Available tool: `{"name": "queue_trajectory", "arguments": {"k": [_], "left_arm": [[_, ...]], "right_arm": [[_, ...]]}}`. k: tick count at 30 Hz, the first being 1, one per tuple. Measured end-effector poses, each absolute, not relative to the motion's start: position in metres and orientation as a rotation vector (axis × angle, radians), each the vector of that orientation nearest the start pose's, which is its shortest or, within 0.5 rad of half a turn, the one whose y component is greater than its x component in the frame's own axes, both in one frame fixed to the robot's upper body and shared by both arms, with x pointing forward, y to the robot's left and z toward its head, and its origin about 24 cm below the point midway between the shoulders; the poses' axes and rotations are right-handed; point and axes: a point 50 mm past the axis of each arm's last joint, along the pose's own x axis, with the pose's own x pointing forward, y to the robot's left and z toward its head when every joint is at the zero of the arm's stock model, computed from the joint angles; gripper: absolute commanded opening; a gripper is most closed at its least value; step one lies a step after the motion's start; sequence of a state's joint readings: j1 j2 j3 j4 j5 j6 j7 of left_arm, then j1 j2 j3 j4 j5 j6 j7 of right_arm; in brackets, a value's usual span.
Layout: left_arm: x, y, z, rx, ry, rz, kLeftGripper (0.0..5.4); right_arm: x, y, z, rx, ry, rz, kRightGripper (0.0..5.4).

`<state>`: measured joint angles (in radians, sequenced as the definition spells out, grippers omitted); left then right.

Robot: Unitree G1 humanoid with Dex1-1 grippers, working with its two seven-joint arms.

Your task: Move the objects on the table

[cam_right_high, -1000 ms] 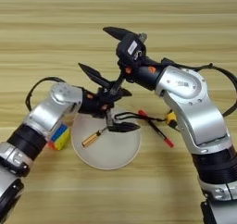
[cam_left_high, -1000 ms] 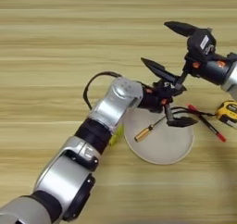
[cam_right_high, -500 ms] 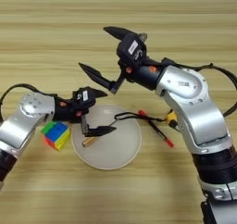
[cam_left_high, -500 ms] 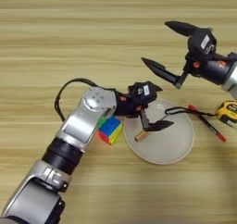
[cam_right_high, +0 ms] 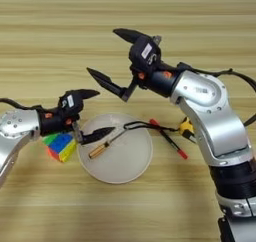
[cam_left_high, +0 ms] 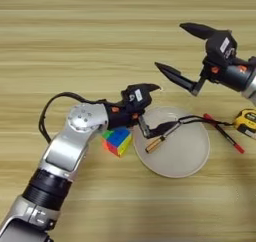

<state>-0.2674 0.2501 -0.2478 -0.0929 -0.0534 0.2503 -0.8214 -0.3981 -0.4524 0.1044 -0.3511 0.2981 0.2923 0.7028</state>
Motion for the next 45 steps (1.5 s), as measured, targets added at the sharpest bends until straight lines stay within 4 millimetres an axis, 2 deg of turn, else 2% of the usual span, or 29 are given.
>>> {"name": "queue_trajectory", "arguments": {"k": [6,13,23,32,35,36,39,45], "left_arm": [[0.267,0.103,0.087,0.259,0.01,-0.937,5.37],[0.267,0.119,0.091,0.265,-0.108,-0.763,5.37],[0.27,0.142,0.093,0.288,-0.223,-0.484,5.37],[0.267,0.146,0.079,0.329,-0.212,-0.412,5.37],[0.265,0.149,0.071,0.354,-0.183,-0.414,5.37],[0.265,0.151,0.068,0.361,-0.17,-0.411,5.37],[0.264,0.152,0.068,0.361,-0.171,-0.402,5.37],[0.26,0.162,0.056,0.341,-0.141,-0.326,5.37]], "right_arm": [[0.269,-0.125,0.185,-0.322,-0.292,0.962,5.4],[0.268,-0.135,0.181,-0.281,-0.281,0.9,5.4],[0.285,-0.158,0.171,-0.098,-0.29,0.598,5.4],[0.288,-0.186,0.147,-0.081,-0.24,0.363,5.4],[0.285,-0.194,0.131,-0.105,-0.169,0.311,5.4],[0.282,-0.201,0.118,-0.111,-0.11,0.259,5.4],[0.276,-0.211,0.101,-0.102,-0.04,0.178,5.4],[0.264,-0.213,0.078,-0.07,0.029,0.085,5.4]]}}
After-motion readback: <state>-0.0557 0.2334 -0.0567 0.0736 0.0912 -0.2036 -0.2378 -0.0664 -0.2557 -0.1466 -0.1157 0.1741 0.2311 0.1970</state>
